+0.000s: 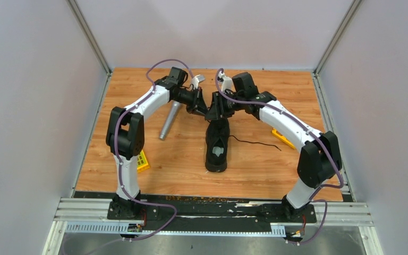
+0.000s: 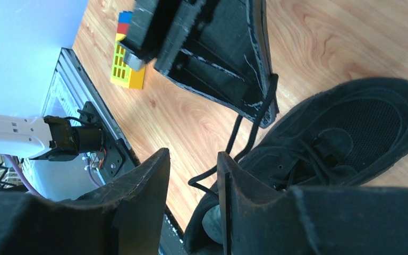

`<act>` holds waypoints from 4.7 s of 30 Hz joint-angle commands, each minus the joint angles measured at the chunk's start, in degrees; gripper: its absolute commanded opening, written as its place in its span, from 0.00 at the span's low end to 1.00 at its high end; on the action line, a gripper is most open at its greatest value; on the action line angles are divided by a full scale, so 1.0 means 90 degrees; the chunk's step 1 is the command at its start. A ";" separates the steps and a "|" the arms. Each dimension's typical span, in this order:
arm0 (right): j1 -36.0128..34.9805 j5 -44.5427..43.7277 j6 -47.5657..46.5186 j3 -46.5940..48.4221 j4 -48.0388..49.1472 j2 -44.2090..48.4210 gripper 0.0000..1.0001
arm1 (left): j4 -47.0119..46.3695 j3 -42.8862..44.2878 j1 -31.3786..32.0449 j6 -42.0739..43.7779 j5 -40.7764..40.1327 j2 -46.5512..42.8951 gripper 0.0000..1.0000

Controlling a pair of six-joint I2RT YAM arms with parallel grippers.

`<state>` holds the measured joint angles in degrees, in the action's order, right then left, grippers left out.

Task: Tie the shoes

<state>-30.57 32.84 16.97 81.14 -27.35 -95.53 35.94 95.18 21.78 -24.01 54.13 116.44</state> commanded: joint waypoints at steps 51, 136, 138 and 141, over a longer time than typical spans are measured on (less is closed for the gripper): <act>-0.0022 0.0325 -0.0998 0.0419 -0.0589 0.0093 0.00 | 0.0020 -0.0061 -0.0308 0.1659 -0.0317 -0.0834 0.57; 0.1364 0.0720 -0.1029 0.1318 -0.1904 -0.0272 0.29 | -0.9118 -0.5473 0.1572 0.2121 -0.0864 -0.2027 0.00; 0.1580 0.1104 -0.1581 0.1540 -0.2136 -0.0387 0.34 | -0.9074 -0.5470 0.1579 0.2139 -0.0788 -0.2016 0.00; 0.1782 0.1549 -0.2240 0.1599 -0.2341 -0.0440 0.40 | -0.8969 -0.5470 0.1572 0.2202 -0.0695 -0.2016 0.00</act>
<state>-16.84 39.24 6.33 92.42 -45.71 -99.09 -44.66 44.38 35.55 -6.04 45.52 98.08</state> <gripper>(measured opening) 0.370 0.008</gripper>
